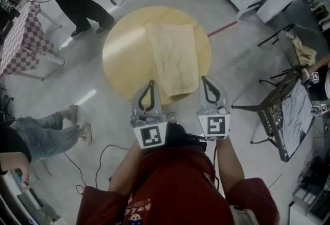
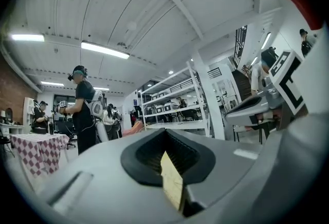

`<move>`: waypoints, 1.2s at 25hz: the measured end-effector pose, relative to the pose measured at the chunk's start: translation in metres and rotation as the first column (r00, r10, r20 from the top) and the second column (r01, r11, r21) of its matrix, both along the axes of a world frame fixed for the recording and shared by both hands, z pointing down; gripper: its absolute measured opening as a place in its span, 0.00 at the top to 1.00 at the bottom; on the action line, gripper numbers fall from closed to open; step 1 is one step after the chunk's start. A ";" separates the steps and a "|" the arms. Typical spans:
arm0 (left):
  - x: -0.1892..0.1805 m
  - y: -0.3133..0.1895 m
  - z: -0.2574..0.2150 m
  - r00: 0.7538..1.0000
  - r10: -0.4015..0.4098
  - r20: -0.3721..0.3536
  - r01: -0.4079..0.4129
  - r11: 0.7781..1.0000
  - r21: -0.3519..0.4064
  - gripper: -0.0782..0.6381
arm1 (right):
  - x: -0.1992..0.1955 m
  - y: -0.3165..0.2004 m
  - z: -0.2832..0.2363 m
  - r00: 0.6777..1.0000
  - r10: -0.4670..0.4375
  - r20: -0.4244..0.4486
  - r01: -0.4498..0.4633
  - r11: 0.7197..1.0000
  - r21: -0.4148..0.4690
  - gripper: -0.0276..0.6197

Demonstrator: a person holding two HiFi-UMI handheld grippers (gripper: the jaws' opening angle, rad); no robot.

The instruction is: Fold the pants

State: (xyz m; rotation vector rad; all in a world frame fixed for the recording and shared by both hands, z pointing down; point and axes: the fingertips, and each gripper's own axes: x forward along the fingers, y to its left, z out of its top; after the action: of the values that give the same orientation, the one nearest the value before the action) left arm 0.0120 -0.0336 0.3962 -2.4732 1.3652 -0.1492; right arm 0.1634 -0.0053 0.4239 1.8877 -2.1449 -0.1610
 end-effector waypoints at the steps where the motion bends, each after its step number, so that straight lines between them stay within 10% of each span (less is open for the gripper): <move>1: -0.004 0.005 0.003 1.000 -0.002 -0.007 0.002 1.000 -0.004 0.88 | -0.005 0.003 0.001 1.000 -0.011 -0.016 0.011 1.000 -0.006 0.95; 10: -0.009 0.053 0.028 1.000 0.027 -0.006 -0.027 0.998 -0.061 0.88 | -0.034 0.042 0.022 0.987 -0.090 -0.130 0.079 0.993 -0.088 0.96; 16: 0.027 0.056 0.103 0.970 0.136 0.203 -0.091 0.972 -0.217 0.88 | -0.021 0.042 0.084 0.947 -0.206 -0.247 0.142 0.957 -0.255 0.95; 21: 0.047 0.053 0.160 0.876 0.284 0.389 -0.144 0.926 -0.350 0.72 | -0.014 0.036 0.139 0.872 -0.379 -0.310 0.233 0.878 -0.418 0.87; 30: 0.068 0.047 0.242 0.608 0.509 0.609 -0.155 0.829 -0.537 0.50 | 0.008 0.041 0.225 0.626 -0.680 -0.381 0.299 0.660 -0.689 0.60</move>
State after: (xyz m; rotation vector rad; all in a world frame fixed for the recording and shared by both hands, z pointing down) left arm 0.0795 0.0132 0.6386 -2.4645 0.5063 -1.3428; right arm 0.1714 0.0357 0.6485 0.6764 -1.8845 -0.1893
